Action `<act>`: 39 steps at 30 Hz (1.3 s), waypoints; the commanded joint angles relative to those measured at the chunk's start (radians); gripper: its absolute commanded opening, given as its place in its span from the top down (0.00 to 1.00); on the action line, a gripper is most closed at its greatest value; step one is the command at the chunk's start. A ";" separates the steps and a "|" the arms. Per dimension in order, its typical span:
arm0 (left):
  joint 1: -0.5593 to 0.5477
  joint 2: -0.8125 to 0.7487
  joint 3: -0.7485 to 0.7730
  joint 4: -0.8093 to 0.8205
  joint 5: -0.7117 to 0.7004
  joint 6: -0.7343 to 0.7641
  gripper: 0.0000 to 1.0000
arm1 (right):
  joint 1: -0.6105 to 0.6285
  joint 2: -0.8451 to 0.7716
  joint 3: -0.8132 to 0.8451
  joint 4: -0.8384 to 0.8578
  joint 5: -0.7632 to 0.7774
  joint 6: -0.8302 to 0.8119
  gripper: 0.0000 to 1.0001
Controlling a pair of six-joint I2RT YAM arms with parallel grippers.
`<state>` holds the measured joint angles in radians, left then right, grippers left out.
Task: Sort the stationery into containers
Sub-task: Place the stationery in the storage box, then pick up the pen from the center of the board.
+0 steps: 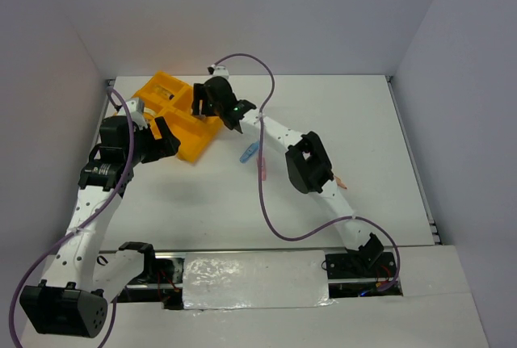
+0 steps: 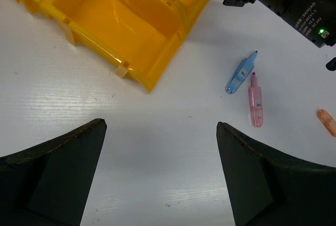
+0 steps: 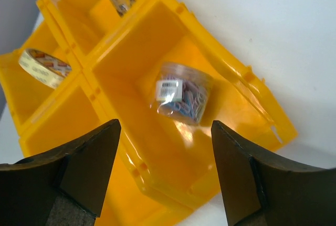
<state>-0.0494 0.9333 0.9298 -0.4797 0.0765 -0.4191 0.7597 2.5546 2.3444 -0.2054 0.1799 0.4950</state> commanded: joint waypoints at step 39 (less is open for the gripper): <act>-0.466 0.811 0.316 0.377 -0.037 0.152 0.25 | -0.008 -2.168 -1.691 -0.302 -0.089 0.091 0.30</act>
<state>-0.5159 1.7119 1.1915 -0.2070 -0.0093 -0.3573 0.7525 0.4114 0.6750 -0.4957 0.1772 0.5678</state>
